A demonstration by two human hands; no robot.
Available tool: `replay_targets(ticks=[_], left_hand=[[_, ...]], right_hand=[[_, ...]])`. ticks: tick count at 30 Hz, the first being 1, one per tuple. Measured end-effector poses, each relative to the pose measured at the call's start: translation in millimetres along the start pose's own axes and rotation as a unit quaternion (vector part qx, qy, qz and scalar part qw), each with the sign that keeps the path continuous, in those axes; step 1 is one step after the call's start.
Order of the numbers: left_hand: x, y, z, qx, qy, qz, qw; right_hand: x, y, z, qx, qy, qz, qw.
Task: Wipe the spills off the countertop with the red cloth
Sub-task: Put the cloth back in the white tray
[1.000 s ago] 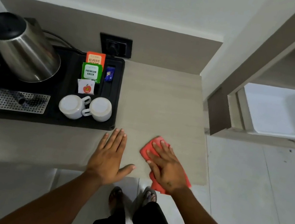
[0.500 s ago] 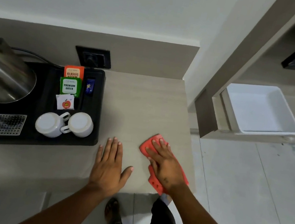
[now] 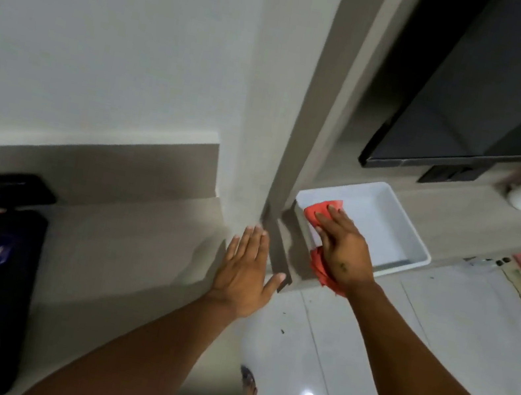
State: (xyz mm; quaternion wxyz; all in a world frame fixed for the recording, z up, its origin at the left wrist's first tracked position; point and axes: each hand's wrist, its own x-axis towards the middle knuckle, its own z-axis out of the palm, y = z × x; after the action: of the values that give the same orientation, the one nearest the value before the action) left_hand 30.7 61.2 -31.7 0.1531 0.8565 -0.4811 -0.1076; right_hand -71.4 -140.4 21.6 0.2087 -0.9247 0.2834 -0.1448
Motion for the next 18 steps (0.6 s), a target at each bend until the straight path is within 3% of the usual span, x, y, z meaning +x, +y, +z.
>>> replay_targets(ticks=[5, 11, 15, 18], left_hand=[[98.7, 48.8, 21.7, 0.007, -0.011, 0.02, 1.0], [124.9, 58.3, 54.5, 0.02, -0.041, -0.004, 0.999], [119.4, 51.4, 50.5, 0.035, -0.045, 0.008, 0.998], [106.7, 38.9, 33.1, 0.036, -0.027, 0.02, 0.999]], right_hand=[[59.9, 65.6, 6.0, -0.004, -0.069, 0.05, 0.996], [61.4, 102.9, 53.0, 0.013, -0.145, 0.115, 0.983], [50.0, 95.5, 55.2, -0.021, -0.133, 0.097, 0.986], [46.0, 66.5, 41.8, -0.033, -0.086, 0.013, 0.996]])
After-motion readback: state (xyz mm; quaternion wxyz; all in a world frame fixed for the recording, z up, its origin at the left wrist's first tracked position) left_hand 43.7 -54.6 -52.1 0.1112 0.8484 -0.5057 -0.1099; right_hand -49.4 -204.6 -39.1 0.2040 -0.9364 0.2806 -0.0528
